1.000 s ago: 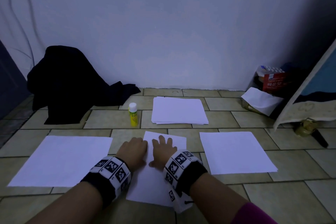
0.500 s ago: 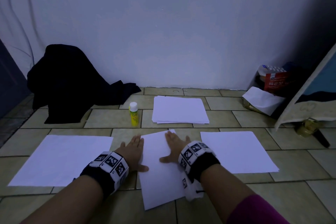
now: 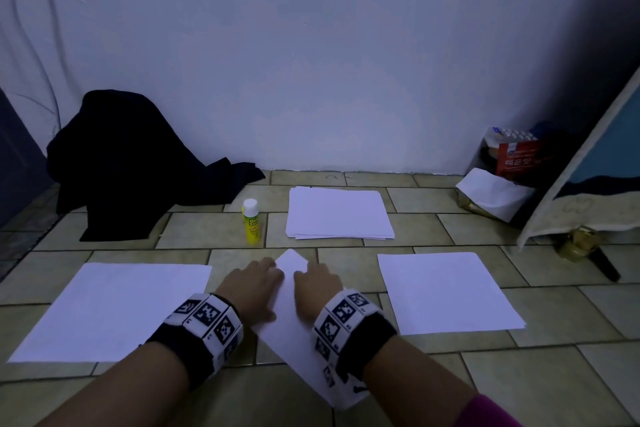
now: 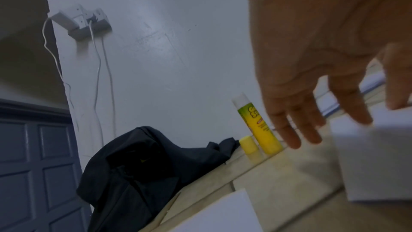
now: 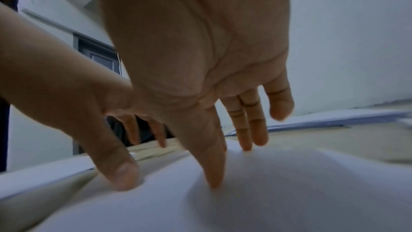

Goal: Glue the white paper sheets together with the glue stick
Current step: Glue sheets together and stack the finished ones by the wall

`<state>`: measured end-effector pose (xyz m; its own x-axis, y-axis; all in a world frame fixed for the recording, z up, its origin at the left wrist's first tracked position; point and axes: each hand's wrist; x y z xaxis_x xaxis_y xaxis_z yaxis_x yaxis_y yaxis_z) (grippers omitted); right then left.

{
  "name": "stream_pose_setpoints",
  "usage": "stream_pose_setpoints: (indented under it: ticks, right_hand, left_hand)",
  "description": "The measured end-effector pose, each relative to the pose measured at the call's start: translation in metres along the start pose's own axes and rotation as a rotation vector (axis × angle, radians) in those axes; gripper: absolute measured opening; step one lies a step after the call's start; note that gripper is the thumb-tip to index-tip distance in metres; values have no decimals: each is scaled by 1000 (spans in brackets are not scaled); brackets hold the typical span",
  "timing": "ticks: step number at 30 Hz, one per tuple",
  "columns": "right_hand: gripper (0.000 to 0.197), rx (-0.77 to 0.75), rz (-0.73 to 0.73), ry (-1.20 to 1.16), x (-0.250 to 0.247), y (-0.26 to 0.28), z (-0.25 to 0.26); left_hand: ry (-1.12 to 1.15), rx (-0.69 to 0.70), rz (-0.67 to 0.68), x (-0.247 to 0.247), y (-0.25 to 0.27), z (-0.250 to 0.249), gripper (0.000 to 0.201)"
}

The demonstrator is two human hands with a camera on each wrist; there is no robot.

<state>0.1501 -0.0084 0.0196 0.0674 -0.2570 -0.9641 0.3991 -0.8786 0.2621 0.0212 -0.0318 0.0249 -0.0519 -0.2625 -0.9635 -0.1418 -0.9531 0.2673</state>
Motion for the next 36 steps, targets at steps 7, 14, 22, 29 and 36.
stream_pose_setpoints:
  ticks: [7, 14, 22, 29, 36]
  right_hand:
    - [70, 2, 103, -99, 23, -10, 24]
    - [82, -168, 256, 25, 14, -20, 2]
    - [87, -18, 280, -46, 6, -12, -67]
    - [98, -4, 278, -22, 11, -11, -64]
    - [110, 68, 249, -34, 10, -10, -63]
  left_hand:
    - [-32, -45, 24, 12, 3, 4, 83]
    - [94, -64, 240, 29, 1, 17, 105]
    - [90, -60, 253, 29, 0, 16, 107]
    - [85, -61, 251, 28, 2, 15, 107]
    - [65, -62, 237, 29, 3, 16, 107]
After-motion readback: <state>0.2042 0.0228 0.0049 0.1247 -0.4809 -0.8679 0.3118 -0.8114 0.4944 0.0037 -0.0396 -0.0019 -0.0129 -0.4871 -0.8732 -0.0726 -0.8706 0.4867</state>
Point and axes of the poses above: each hand's wrist, its own y-axis away from the middle knuckle, its own x-axis out of the palm, z = x × y, and after that the axes turned 3 degrees about -z, right-handed
